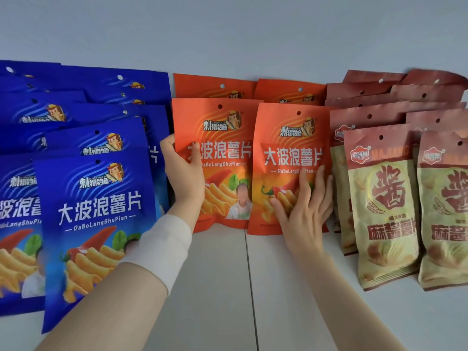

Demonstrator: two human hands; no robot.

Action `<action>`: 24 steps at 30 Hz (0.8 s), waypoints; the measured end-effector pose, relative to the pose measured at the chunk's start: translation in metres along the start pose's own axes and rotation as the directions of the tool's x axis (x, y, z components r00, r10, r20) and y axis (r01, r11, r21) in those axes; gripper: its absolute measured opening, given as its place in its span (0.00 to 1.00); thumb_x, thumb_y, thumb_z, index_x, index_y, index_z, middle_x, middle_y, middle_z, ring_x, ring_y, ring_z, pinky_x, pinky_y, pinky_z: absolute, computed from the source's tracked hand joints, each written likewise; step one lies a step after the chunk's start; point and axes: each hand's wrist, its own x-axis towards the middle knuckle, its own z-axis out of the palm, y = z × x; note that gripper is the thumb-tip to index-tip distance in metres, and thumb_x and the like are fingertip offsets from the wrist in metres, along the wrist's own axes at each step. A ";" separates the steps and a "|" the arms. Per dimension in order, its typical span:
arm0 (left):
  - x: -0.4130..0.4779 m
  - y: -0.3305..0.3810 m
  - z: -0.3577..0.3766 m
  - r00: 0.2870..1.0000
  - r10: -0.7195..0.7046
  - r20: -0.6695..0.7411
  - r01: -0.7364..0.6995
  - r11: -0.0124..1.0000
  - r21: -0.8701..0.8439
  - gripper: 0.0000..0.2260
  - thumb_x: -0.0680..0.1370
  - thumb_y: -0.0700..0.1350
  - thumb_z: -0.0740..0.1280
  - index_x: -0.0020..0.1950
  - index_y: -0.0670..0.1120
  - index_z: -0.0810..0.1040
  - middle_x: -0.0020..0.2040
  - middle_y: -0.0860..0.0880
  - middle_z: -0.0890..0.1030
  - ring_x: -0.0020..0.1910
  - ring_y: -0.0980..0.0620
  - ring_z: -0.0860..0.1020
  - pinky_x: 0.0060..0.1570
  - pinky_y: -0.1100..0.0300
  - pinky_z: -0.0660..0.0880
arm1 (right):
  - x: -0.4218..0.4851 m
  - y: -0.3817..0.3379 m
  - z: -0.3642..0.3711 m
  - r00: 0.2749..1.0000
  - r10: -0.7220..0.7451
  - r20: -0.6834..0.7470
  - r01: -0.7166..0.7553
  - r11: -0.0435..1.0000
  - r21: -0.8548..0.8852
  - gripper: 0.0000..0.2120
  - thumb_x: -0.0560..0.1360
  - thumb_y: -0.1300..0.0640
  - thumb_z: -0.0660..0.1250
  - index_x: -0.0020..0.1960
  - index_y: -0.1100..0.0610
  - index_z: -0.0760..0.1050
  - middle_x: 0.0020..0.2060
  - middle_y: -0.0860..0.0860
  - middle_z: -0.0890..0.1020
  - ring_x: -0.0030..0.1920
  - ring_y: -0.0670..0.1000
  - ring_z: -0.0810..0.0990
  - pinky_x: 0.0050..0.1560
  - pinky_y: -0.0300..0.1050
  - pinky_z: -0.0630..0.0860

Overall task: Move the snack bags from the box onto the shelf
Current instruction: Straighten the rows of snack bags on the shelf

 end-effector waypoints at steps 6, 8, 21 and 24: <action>0.000 0.001 -0.006 0.971 0.233 0.052 -0.238 0.959 0.157 0.27 0.78 0.40 0.66 0.74 0.43 0.59 0.70 0.42 0.64 0.71 0.49 0.63 0.65 0.69 0.61 | -0.006 -0.009 0.004 0.999 -0.003 -0.046 -0.001 0.997 -0.083 0.31 0.75 0.41 0.56 0.72 0.57 0.58 0.72 0.63 0.61 0.73 0.63 0.56 0.66 0.63 0.61; -0.003 0.004 -0.010 0.941 0.328 0.087 -0.338 0.892 0.298 0.25 0.77 0.40 0.66 0.73 0.42 0.62 0.72 0.40 0.61 0.73 0.46 0.60 0.68 0.62 0.60 | -0.006 -0.013 0.003 0.999 -0.013 -0.043 0.008 0.995 -0.101 0.29 0.76 0.43 0.56 0.71 0.58 0.58 0.72 0.63 0.62 0.72 0.64 0.57 0.65 0.63 0.62; 0.035 0.051 -0.151 0.638 0.202 0.743 -0.768 0.089 0.635 0.13 0.79 0.43 0.61 0.63 0.45 0.74 0.59 0.44 0.76 0.58 0.44 0.74 0.54 0.51 0.69 | -0.002 -0.139 -0.061 0.928 -0.188 0.321 0.258 0.947 -0.192 0.24 0.78 0.51 0.57 0.72 0.58 0.62 0.69 0.57 0.67 0.72 0.58 0.59 0.70 0.54 0.58; 0.040 0.048 -0.198 0.627 0.132 0.768 -0.775 0.003 0.632 0.13 0.79 0.43 0.61 0.63 0.46 0.72 0.60 0.45 0.75 0.60 0.44 0.74 0.53 0.52 0.69 | -0.018 -0.188 -0.068 0.872 -0.214 0.440 0.356 0.894 -0.271 0.21 0.79 0.51 0.55 0.70 0.57 0.63 0.66 0.55 0.70 0.68 0.56 0.65 0.66 0.51 0.64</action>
